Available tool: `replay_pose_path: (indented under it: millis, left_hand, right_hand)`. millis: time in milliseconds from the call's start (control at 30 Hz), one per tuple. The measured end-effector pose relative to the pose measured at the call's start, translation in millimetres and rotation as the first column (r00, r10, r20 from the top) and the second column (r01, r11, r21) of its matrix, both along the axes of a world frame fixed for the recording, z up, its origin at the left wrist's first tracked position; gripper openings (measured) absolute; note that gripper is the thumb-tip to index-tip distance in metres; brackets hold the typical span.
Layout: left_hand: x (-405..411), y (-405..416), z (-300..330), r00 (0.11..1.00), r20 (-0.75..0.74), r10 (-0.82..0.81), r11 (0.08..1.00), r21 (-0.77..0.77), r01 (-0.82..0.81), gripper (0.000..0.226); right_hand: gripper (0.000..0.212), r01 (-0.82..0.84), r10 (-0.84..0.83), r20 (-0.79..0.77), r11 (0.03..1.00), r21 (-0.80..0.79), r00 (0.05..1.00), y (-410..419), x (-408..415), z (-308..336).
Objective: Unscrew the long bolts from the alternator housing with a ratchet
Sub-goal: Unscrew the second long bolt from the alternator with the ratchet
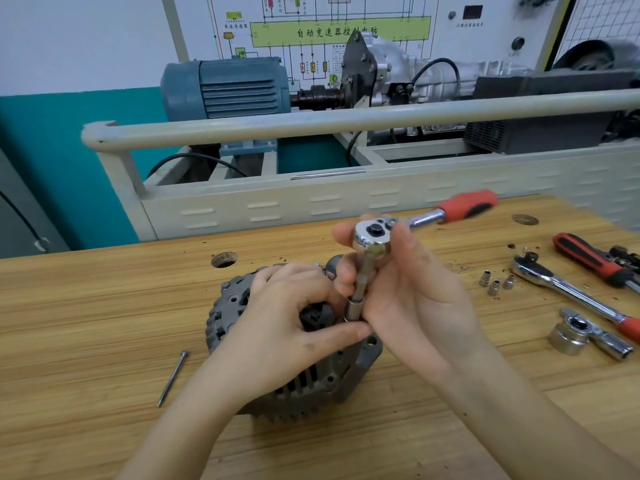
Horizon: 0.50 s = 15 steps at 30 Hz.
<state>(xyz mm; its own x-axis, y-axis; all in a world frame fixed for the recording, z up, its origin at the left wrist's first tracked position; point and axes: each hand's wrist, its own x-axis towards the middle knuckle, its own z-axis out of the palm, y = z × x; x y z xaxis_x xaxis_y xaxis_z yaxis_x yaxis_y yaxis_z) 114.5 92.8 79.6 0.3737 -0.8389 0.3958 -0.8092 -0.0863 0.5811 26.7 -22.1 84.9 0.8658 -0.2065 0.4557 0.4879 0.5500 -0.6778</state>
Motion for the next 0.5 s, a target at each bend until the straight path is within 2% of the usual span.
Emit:
replay_pose_path:
  millis: [167,267,367,500]
  left_hand:
    - [-0.3,2.2,0.9,0.999,-0.04,-0.001,1.0,-0.016,0.001,0.046]
    - [-1.2,0.0,-0.1,1.0,-0.02,0.018,1.0,-0.008,-0.018,0.042]
    - [-3.4,-1.0,-0.2,0.999,-0.005,0.047,0.999,-0.021,-0.047,0.034]
    - [-1.5,0.6,0.1,1.0,-0.004,0.025,1.0,0.005,-0.025,0.051]
  right_hand:
    - [0.029,-0.024,0.024,-0.026,1.0,-0.01,0.999,-0.4,1.4,0.7]
    - [0.033,-0.013,0.013,-0.021,0.999,0.04,1.0,-0.2,-0.1,0.5]
    - [0.022,0.011,-0.011,0.009,0.999,0.042,1.0,-0.1,-3.3,0.0]
    - [0.019,0.012,-0.012,0.013,1.0,0.011,1.0,1.4,-2.8,1.1]
